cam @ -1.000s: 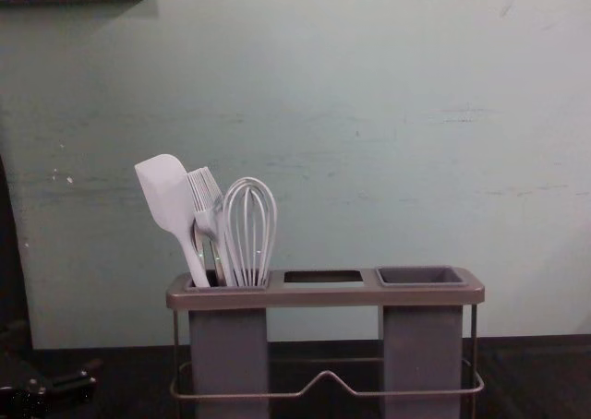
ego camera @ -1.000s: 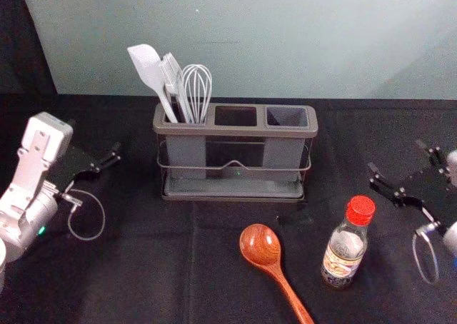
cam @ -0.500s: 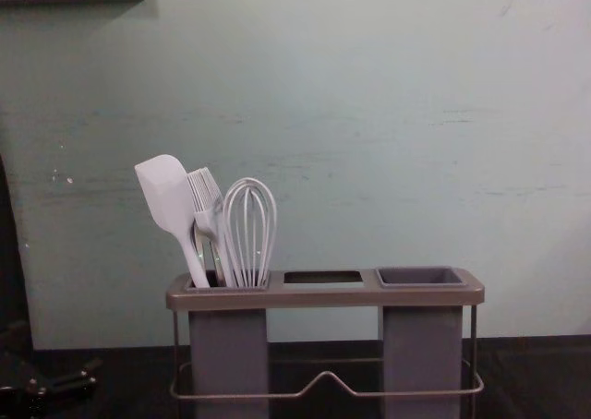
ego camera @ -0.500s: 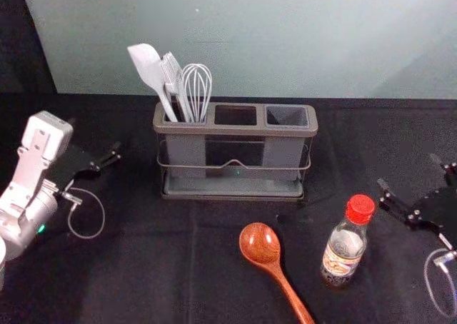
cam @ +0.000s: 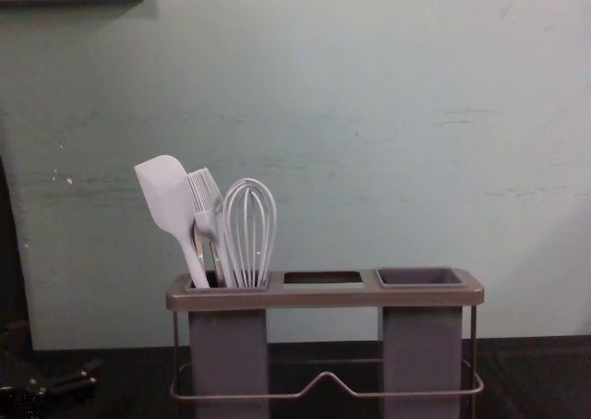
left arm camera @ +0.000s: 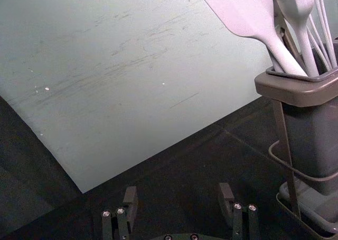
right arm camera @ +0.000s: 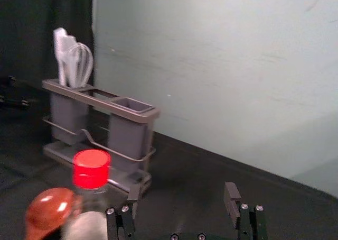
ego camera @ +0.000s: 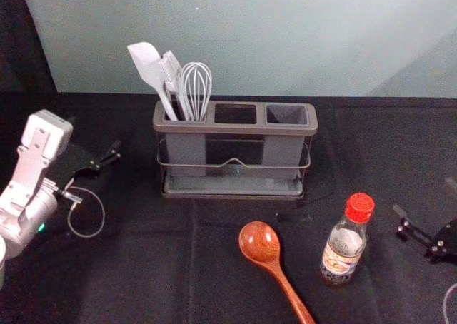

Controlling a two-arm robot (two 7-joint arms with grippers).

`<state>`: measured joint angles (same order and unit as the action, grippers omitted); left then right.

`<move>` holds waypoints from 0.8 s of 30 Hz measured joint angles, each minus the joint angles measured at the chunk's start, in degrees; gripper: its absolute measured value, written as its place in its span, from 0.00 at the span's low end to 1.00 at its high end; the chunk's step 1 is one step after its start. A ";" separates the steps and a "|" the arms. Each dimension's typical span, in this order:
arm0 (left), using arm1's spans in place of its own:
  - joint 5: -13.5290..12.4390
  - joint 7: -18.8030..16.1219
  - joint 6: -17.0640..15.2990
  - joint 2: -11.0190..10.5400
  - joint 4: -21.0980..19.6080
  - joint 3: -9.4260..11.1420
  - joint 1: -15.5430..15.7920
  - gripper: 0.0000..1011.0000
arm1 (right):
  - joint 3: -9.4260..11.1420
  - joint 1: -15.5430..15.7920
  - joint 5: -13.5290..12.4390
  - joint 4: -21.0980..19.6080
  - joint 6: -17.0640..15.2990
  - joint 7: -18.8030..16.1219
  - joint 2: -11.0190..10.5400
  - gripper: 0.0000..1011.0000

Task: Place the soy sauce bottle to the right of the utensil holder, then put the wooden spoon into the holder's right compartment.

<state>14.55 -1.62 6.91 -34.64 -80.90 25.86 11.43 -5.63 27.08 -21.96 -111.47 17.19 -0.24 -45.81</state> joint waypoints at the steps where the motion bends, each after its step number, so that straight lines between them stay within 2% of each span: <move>1: 0.00 0.00 0.00 0.00 0.00 0.00 0.00 0.99 | 0.22 0.55 -0.55 -0.20 0.35 -0.52 -0.10 0.99; 6: 0.00 0.00 0.00 0.00 0.00 0.00 0.00 0.99 | 0.97 3.47 -4.38 -1.28 2.57 -5.36 -1.07 0.99; 11: 0.00 0.00 0.00 0.00 0.00 0.00 0.00 0.99 | 0.60 4.17 -5.26 -1.70 2.95 -8.33 -1.58 0.99; 18: 0.00 0.00 0.00 0.00 0.00 0.00 0.00 0.99 | -1.61 1.67 -5.41 -1.13 1.81 -10.70 -0.22 0.99; 24: 0.00 0.00 0.00 0.00 0.00 0.00 0.00 0.99 | -3.75 -2.92 -6.10 0.39 -0.63 -12.73 1.69 0.99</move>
<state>14.55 -1.62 6.91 -34.65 -80.90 25.86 11.43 -9.38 24.16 -28.06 -111.08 16.55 -12.98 -44.12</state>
